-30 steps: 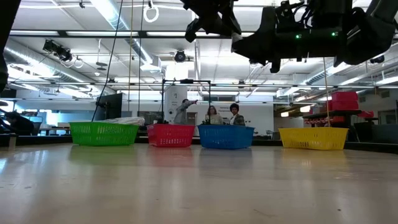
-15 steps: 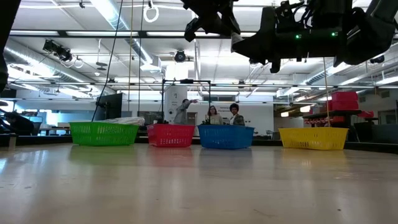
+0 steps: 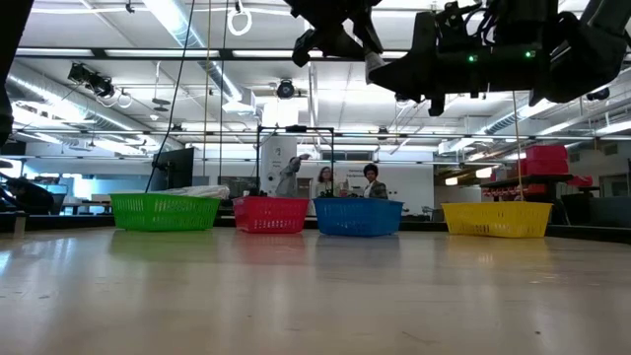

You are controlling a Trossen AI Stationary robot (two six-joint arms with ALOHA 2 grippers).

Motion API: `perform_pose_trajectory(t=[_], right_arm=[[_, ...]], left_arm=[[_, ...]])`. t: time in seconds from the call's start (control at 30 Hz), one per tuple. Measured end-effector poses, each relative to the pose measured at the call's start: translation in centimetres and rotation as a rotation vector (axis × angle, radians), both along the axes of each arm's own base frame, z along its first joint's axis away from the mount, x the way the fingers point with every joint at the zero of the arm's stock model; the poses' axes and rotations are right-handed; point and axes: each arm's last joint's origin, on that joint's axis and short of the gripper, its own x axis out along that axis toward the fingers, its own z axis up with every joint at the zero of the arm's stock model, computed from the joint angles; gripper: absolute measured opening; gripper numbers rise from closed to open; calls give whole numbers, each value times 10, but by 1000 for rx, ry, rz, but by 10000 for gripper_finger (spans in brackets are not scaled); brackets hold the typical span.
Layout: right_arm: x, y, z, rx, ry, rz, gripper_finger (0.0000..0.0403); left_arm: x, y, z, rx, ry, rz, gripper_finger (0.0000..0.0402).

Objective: Pick & Place Travel size toiletries
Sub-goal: Put the toothpaste into the yellow basket

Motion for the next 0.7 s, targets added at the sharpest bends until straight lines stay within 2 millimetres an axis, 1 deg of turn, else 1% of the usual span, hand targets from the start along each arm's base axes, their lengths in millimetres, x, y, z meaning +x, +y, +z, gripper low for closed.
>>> perform_pose_trajectory(t=[0.17,0.23,0.43,0.57,0.7], right_arm=[[0,-1,-2,6,19,-49,17],[0,-2,-3,-2,38,-67,15],[-3,-4,-7,-18,87,-195,14],[-8,-6,-13,-11,154,-292,14],[-16,-9,-25,6,301,-452,14]], left_arm=[[0,0,0,25,20,-7,134],[-1,0,-1,41,46,-11,140],[-5,0,-10,49,166,-13,149],[-10,2,-17,86,260,72,149],[-16,4,-23,121,347,154,149]])
